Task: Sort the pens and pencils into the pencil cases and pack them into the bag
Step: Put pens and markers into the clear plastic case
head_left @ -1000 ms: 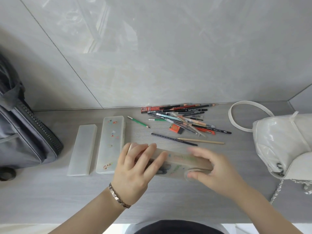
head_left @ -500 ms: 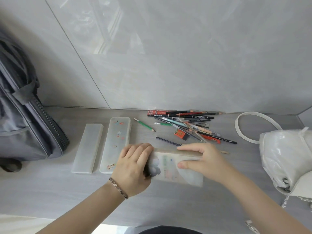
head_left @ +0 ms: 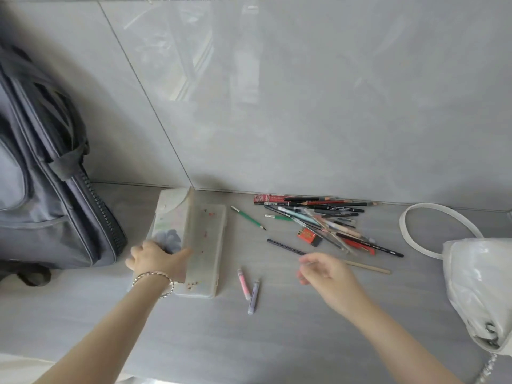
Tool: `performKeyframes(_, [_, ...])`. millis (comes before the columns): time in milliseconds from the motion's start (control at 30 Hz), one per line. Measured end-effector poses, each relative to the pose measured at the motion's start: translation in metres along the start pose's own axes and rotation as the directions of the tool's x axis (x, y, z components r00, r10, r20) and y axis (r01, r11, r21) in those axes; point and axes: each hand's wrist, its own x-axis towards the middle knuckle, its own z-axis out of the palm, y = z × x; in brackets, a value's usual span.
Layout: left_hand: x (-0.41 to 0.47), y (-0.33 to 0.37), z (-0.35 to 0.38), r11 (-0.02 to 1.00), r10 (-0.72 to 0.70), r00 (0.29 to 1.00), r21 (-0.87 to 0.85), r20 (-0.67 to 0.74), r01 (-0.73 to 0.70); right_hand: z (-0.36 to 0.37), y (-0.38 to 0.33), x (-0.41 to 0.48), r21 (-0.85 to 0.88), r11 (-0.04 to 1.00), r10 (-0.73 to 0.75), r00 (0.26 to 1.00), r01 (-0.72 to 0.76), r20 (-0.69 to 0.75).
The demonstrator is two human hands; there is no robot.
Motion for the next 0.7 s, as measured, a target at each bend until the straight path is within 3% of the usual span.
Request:
performKeyframes(100, [0.007,-0.005,0.010,0.994,0.055,0.998,0.100,-0.008,-0.053,0.006,0.004,-0.003,-0.084,0.996,0.043,0.997,-0.038,0.060])
performKeyframes(167, [0.006,-0.006,0.018,0.968,0.177,0.983,0.190,-0.047,-0.165,0.008,0.005,-0.005,-0.101,0.994,0.056,0.997,-0.050,0.059])
performKeyframes(233, [0.001,-0.003,0.028,0.832,0.439,0.897,0.403,-0.056,-0.382,0.008,0.007,-0.006,-0.098,0.994,0.061,0.997,-0.057,0.042])
performKeyframes(300, [-0.006,0.004,0.034,0.616,0.660,0.751,0.570,0.003,-0.544,0.010,0.009,-0.008,-0.104,0.992,0.070,0.997,-0.067,0.030])
performKeyframes(333, [-0.012,0.010,0.037,0.554,0.670,0.739,0.615,0.072,-0.561,0.011,0.011,-0.009,-0.105,0.992,0.078,0.997,-0.075,0.027])
performKeyframes(467, [-0.022,0.026,0.063,0.567,0.368,0.908,0.726,0.199,-0.389,0.017,0.017,-0.015,-0.117,0.988,0.106,0.993,-0.099,0.054])
performKeyframes(700, [-0.022,0.036,0.067,0.844,0.203,0.968,0.474,0.147,-0.249,0.019,0.025,-0.023,-0.119,0.988,0.107,0.993,-0.101,0.043])
